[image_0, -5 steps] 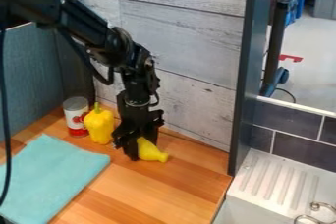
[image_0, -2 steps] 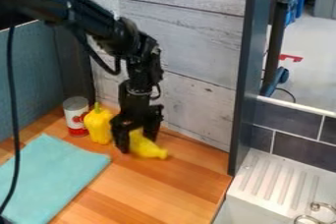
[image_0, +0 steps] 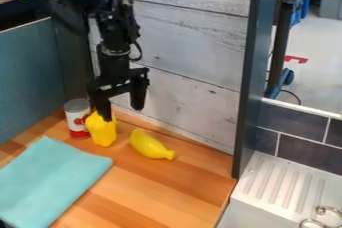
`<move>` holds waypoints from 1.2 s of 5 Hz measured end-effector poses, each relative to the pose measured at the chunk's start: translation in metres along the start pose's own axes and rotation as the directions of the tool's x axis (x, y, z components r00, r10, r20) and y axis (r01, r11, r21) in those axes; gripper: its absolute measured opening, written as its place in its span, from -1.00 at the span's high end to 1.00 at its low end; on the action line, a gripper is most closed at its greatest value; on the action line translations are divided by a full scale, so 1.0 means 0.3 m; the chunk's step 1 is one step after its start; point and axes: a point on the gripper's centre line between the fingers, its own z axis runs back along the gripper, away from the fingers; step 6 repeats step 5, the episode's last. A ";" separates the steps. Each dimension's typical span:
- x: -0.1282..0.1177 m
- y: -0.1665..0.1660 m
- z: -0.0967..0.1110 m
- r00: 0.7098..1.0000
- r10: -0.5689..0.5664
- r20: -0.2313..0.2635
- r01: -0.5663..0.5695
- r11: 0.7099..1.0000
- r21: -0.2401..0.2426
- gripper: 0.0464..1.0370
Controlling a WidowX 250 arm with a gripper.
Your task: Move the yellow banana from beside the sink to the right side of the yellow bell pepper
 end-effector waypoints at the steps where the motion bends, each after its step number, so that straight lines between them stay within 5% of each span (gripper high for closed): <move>1: -0.163 0.093 0.123 0.992 -0.122 -0.028 0.124 0.992 0.039 -0.93; 2: -0.317 0.142 0.163 0.912 -0.396 -0.101 0.407 0.904 0.128 -0.93; 3: -0.355 0.185 0.138 0.807 -0.571 -0.152 0.591 0.783 0.194 -0.93; 5: -0.386 0.222 0.115 0.625 -0.775 -0.094 0.781 0.621 0.072 -0.93; 6: -0.386 0.222 0.115 0.625 -0.775 -0.094 0.781 0.621 0.072 -0.93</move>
